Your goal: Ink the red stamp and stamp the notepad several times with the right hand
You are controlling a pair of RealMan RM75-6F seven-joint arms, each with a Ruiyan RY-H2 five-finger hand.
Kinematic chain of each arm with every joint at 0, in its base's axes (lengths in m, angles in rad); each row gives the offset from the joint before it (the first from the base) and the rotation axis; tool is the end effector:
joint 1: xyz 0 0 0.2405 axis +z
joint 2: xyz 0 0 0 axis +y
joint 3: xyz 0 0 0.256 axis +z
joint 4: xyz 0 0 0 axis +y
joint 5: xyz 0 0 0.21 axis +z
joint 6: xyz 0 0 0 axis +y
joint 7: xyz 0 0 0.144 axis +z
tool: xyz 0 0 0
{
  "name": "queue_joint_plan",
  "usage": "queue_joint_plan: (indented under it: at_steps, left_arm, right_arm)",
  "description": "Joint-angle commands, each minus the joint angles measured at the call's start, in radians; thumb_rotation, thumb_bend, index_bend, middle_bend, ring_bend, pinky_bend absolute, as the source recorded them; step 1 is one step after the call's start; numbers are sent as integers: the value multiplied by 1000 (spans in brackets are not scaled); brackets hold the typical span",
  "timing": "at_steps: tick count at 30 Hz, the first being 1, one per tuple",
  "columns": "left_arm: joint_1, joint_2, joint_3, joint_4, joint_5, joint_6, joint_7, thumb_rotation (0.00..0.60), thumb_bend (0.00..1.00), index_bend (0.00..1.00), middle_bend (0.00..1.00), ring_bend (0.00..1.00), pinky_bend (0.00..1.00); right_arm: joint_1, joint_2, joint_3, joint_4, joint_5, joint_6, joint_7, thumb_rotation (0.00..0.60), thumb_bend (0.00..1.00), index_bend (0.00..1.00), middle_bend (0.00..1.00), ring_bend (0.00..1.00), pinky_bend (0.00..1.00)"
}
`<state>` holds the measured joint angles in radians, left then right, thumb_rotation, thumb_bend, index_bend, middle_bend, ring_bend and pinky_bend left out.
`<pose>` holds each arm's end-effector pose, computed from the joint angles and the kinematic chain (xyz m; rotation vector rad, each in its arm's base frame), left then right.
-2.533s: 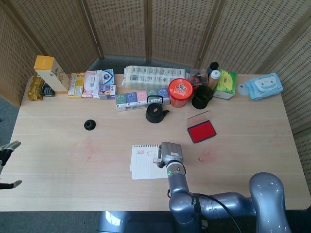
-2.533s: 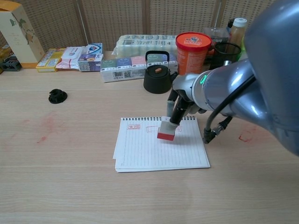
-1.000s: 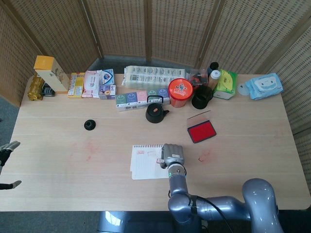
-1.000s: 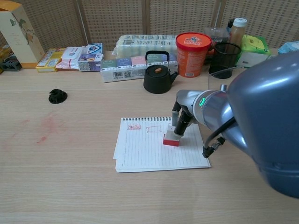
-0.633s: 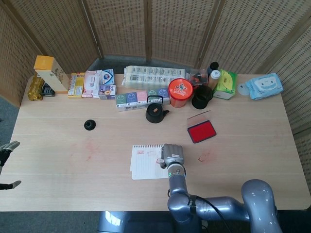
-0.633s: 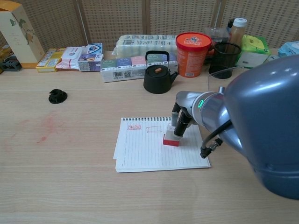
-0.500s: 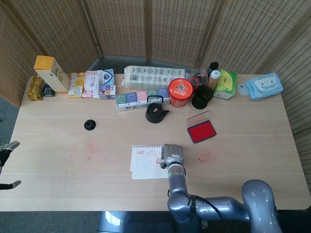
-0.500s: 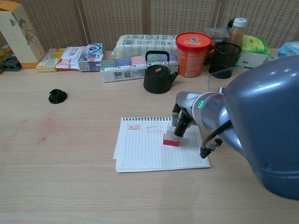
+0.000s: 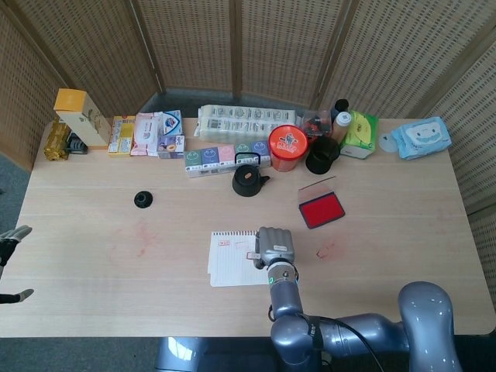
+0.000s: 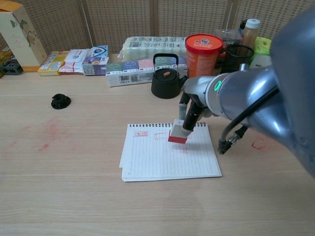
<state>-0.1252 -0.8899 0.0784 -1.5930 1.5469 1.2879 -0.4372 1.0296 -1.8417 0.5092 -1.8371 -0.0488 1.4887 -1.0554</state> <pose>-0.3434 0.1624 0.1980 -1.4447 -1.2677 -0.8258 -0.0265 -0.2941 -0.0579 1.6300 -1.4050 0.4921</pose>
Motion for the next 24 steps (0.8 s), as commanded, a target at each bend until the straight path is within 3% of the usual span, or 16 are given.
queue_joint_plan:
  at_steps: [1, 24]
  left_arm:
    - [1, 1, 1, 0, 1, 3, -1, 600, 0, 0, 0, 0, 10]
    - [2, 2, 2, 0, 2, 5, -2, 600, 0, 0, 0, 0, 10]
  right_arm:
    - [15, 21, 23, -45, 3, 35, -18, 600, 603, 778, 1000, 1000, 1000]
    - [36, 8, -19, -142, 19, 107, -14, 600, 603, 778, 1000, 1000, 1000]
